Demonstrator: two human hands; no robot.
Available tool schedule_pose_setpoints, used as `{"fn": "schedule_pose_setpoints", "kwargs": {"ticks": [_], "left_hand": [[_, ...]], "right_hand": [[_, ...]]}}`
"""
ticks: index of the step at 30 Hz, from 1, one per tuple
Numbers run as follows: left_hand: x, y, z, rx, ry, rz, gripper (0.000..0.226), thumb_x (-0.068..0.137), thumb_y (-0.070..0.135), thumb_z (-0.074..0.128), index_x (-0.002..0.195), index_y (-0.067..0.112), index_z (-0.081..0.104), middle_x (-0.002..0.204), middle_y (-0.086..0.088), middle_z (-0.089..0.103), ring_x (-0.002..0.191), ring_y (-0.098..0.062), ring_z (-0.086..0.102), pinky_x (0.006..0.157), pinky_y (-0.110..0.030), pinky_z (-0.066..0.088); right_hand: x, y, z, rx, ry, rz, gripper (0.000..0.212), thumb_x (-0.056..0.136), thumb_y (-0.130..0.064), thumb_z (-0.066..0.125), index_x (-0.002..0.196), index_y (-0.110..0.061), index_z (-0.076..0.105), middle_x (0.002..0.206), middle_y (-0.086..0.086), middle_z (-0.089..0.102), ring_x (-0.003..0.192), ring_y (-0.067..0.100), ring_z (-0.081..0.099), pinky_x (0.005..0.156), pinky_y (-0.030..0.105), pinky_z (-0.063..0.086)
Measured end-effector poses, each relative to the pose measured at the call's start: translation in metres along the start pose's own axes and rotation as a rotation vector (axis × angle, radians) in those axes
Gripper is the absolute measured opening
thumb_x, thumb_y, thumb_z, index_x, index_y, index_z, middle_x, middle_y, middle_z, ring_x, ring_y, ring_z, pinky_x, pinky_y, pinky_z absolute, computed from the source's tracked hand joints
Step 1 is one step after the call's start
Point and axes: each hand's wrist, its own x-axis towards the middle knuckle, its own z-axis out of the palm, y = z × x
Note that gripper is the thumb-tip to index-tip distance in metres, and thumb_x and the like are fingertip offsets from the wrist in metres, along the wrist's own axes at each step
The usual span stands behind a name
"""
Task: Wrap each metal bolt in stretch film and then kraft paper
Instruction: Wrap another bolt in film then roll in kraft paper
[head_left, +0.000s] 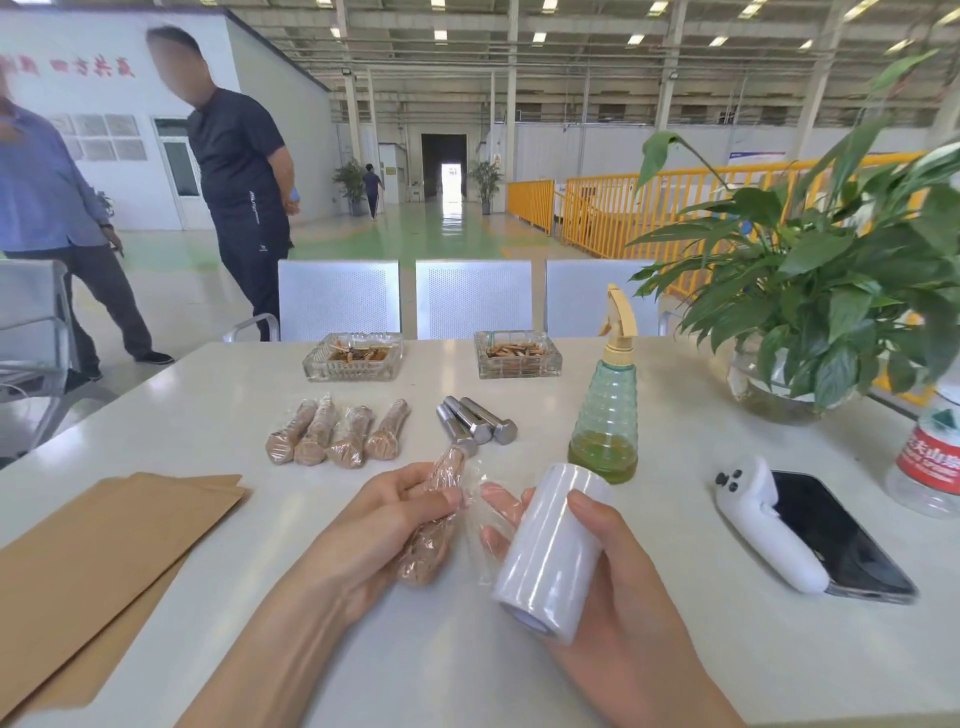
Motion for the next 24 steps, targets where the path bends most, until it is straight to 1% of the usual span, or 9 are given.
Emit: {"fn": "schedule_pose_setpoints", "kwargs": {"ticks": [2,5,6,9,11,15,19,22,24], "left_hand": [[0.000,-0.004,-0.001,0.138,0.034,0.076,0.024,0.090,0.010,0.073,0.107,-0.005,0.064,0.082,-0.024,0.061,0.056,-0.022,0.048,0.044,-0.025,0.035],[0.001,-0.008,0.001,0.326,0.084,0.208,0.006,0.099,0.013,0.063,0.099,0.015,0.058,0.072,-0.027,0.068,0.046,-0.023,0.050,0.041,-0.025,0.035],[0.001,-0.009,0.001,0.375,0.091,0.249,0.010,0.100,0.012,0.060,0.096,0.021,0.055,0.069,-0.025,0.068,0.040,-0.022,0.051,0.039,-0.024,0.035],[0.002,-0.011,0.000,0.469,0.108,0.338,0.016,0.097,0.012,0.056,0.090,0.026,0.054,0.067,-0.002,0.068,0.040,-0.017,0.047,0.038,-0.023,0.035],[0.006,-0.009,0.000,0.422,0.135,0.292,0.005,0.091,0.023,0.057,0.086,0.022,0.057,0.069,-0.003,0.059,0.048,-0.018,0.044,0.042,-0.025,0.033],[0.012,0.003,-0.003,0.003,0.029,-0.114,0.030,0.091,0.034,0.054,0.095,0.010,0.071,0.067,-0.007,0.056,0.050,-0.022,0.047,0.049,-0.029,0.038],[0.004,0.003,-0.012,-0.076,-0.134,-0.020,0.035,0.094,0.029,0.063,0.112,0.001,0.073,0.103,-0.020,0.069,0.087,-0.030,0.063,0.071,-0.034,0.055],[0.000,0.002,-0.011,0.046,-0.154,0.046,0.039,0.097,0.020,0.067,0.118,-0.012,0.059,0.107,-0.017,0.075,0.088,-0.029,0.065,0.071,-0.034,0.054],[-0.001,0.001,-0.008,0.076,-0.115,0.099,0.042,0.096,0.015,0.067,0.115,-0.018,0.049,0.106,-0.022,0.075,0.088,-0.035,0.060,0.074,-0.042,0.046]], "right_hand": [[-0.001,0.000,0.001,-0.010,0.008,-0.012,0.075,0.065,-0.032,0.086,0.134,-0.013,0.063,0.133,0.021,0.067,0.120,0.041,0.067,0.113,0.055,0.041],[-0.001,0.001,0.001,-0.002,0.009,0.013,0.070,0.068,-0.031,0.086,0.133,-0.012,0.065,0.134,0.023,0.065,0.122,0.041,0.066,0.109,0.052,0.044],[-0.001,0.002,0.001,-0.005,0.008,0.018,0.067,0.069,-0.031,0.087,0.130,-0.011,0.068,0.135,0.023,0.065,0.123,0.041,0.065,0.108,0.052,0.045],[0.001,0.003,0.000,-0.023,0.022,0.027,0.067,0.069,-0.033,0.089,0.127,-0.008,0.068,0.136,0.025,0.064,0.124,0.038,0.065,0.103,0.049,0.051],[0.002,0.002,-0.001,0.003,0.043,0.027,0.073,0.066,-0.033,0.091,0.129,-0.008,0.065,0.134,0.026,0.064,0.122,0.038,0.066,0.095,0.048,0.058],[0.003,0.003,-0.003,0.008,0.043,0.016,0.068,0.069,-0.031,0.089,0.130,-0.009,0.067,0.133,0.023,0.067,0.118,0.036,0.068,0.095,0.049,0.058],[0.004,0.001,-0.009,0.018,0.066,-0.024,0.073,0.068,-0.032,0.089,0.133,-0.010,0.065,0.131,0.023,0.068,0.117,0.040,0.068,0.107,0.054,0.049],[0.003,0.001,-0.010,0.027,0.058,-0.024,0.067,0.066,-0.030,0.090,0.126,-0.008,0.068,0.126,0.023,0.070,0.108,0.040,0.071,0.107,0.054,0.048],[0.003,0.001,-0.010,0.015,0.057,-0.022,0.064,0.069,-0.030,0.089,0.126,-0.008,0.069,0.125,0.022,0.070,0.106,0.038,0.072,0.109,0.054,0.047]]}}
